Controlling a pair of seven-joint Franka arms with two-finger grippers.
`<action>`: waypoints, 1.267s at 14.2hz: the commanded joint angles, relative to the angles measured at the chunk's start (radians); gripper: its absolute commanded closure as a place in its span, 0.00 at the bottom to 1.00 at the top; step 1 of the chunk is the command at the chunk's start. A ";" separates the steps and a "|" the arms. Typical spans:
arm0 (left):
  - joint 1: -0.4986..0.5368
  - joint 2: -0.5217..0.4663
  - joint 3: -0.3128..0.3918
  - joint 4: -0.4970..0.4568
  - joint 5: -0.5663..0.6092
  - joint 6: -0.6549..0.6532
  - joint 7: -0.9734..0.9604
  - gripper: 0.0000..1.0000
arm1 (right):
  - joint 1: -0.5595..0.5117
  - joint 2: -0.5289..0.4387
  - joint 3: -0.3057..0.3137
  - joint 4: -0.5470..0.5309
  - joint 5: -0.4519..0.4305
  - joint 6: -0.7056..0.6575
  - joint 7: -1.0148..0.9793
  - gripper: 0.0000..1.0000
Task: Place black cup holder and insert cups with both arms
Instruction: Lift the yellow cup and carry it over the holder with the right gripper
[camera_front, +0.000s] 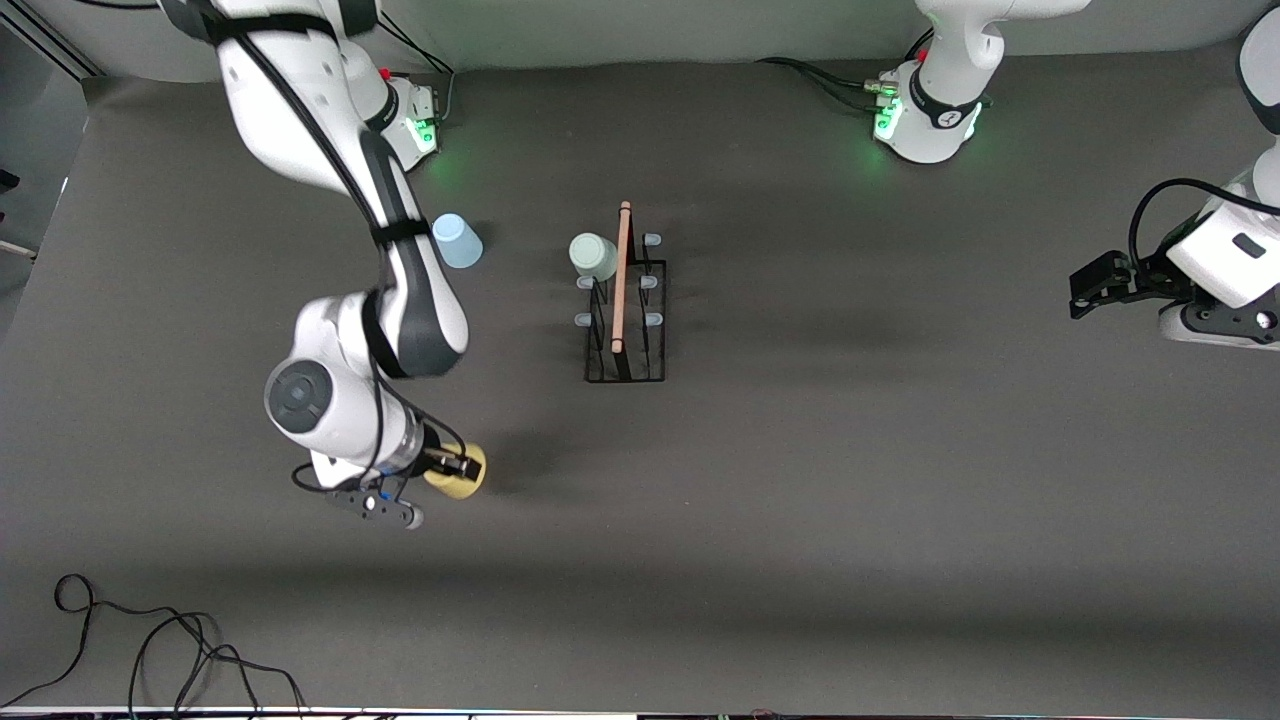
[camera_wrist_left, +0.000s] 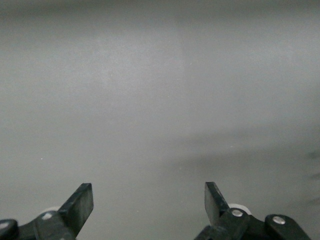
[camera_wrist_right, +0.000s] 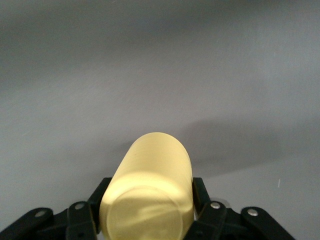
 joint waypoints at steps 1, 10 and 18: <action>-0.006 -0.001 0.007 0.006 0.004 -0.006 -0.002 0.01 | 0.145 -0.105 -0.008 -0.034 -0.069 -0.077 0.249 1.00; -0.005 0.000 0.007 0.008 0.004 -0.013 -0.002 0.01 | 0.578 -0.307 -0.135 -0.363 -0.148 0.064 0.578 1.00; -0.013 -0.006 0.006 0.011 0.004 -0.022 -0.008 0.01 | 0.587 -0.361 -0.143 -0.420 -0.170 0.108 0.581 1.00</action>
